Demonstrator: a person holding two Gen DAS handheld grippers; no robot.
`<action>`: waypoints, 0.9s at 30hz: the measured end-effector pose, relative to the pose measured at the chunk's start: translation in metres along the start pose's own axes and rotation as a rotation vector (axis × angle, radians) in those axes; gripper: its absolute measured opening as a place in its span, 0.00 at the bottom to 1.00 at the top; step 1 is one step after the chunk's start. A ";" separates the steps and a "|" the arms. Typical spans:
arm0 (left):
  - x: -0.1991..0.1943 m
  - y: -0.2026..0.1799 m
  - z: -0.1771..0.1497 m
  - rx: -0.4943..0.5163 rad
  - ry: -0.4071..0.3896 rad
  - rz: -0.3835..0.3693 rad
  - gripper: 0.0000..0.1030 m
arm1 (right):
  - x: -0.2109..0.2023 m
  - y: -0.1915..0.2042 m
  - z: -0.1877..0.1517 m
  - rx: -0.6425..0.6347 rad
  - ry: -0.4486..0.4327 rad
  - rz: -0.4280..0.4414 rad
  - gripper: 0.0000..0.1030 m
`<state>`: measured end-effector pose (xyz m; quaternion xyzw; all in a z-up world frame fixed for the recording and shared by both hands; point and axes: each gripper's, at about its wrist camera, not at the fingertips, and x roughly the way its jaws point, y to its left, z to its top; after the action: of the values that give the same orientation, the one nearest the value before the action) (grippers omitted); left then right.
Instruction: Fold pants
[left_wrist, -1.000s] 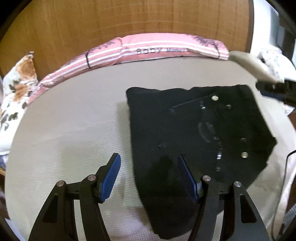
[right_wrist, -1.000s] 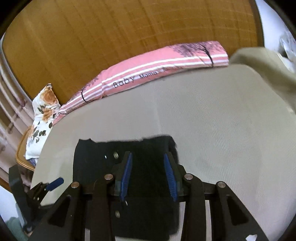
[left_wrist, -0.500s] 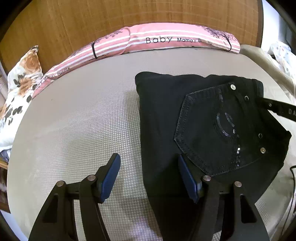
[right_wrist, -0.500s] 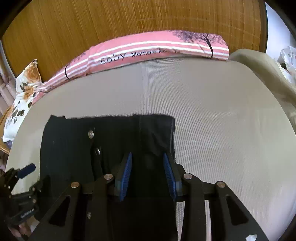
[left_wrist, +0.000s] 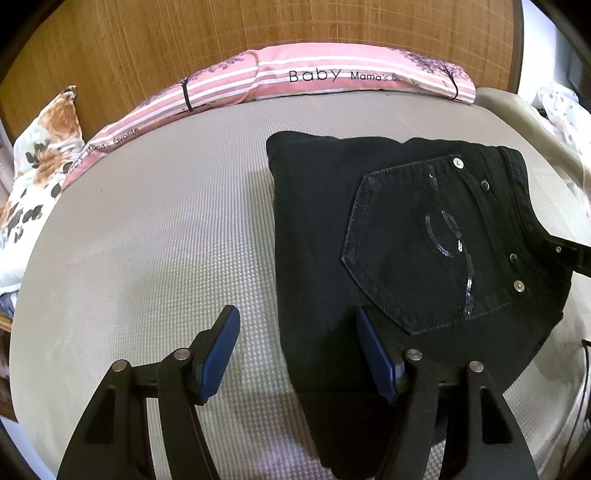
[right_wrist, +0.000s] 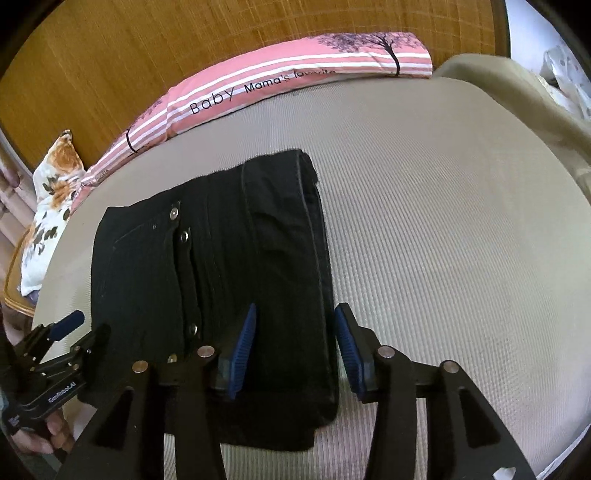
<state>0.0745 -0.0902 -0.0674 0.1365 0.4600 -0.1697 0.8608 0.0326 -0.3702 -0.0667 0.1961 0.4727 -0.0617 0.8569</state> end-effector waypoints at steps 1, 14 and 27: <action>-0.001 0.000 -0.002 -0.004 0.000 -0.002 0.65 | 0.000 -0.002 0.000 0.007 0.003 0.006 0.41; -0.001 0.044 -0.010 -0.210 0.097 -0.205 0.67 | 0.010 -0.028 0.003 0.092 0.084 0.146 0.52; 0.025 0.074 0.011 -0.339 0.193 -0.511 0.67 | 0.040 -0.079 0.026 0.205 0.265 0.554 0.53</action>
<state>0.1265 -0.0314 -0.0766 -0.1133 0.5807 -0.2875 0.7532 0.0517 -0.4500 -0.1101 0.4091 0.5003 0.1525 0.7477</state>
